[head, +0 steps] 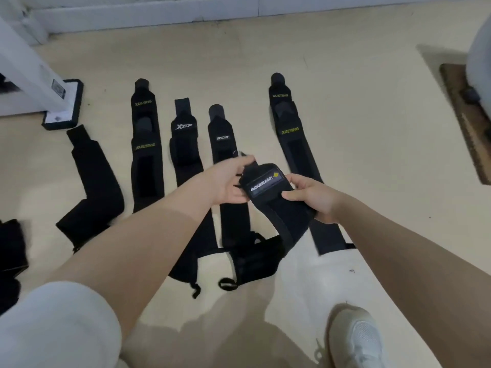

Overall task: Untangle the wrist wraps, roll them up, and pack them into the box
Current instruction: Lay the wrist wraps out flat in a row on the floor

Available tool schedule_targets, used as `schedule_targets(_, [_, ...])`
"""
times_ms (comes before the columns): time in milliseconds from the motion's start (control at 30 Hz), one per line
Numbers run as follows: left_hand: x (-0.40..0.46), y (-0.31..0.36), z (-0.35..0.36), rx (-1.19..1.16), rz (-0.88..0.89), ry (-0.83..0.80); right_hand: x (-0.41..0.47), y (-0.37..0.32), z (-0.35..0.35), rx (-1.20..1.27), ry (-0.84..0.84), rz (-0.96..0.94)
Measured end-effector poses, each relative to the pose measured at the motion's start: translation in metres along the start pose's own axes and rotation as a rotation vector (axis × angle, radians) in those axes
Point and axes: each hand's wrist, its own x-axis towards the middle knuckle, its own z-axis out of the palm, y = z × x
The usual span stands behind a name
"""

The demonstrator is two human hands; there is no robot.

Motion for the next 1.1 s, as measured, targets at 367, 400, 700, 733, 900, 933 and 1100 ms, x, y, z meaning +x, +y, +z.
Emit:
schedule_targets(367, [0.071, 0.034, 0.030, 0.158, 0.477, 0.300, 0.066, -0.008, -0.026, 0.048, 0.356, -0.186])
schedule_targets(400, [0.078, 0.039, 0.028, 0.175, 0.479, 0.320, 0.077, -0.010, -0.028, 0.047, 0.384, -0.186])
schedule_targets(700, [0.129, 0.020, 0.005, 0.482, 0.286, 0.272, 0.174, -0.034, -0.046, -0.055, 0.585, -0.202])
schedule_targets(733, [0.132, 0.011, 0.003, 0.498, 0.247, 0.241, 0.184, -0.035, -0.050, -0.028, 0.590, -0.189])
schedule_targets(900, [0.150, -0.001, 0.004, 0.506, 0.281, 0.190, 0.224, -0.059, -0.066, 0.059, 0.551, -0.304])
schedule_targets(933, [0.152, 0.002, 0.007, 0.480, 0.301, 0.188, 0.230, -0.069, -0.069, 0.079, 0.536, -0.355])
schedule_targets(1100, [0.171, 0.007, 0.014, 0.578, 0.304, 0.314, 0.263, -0.099, -0.072, -0.097, 0.605, -0.280])
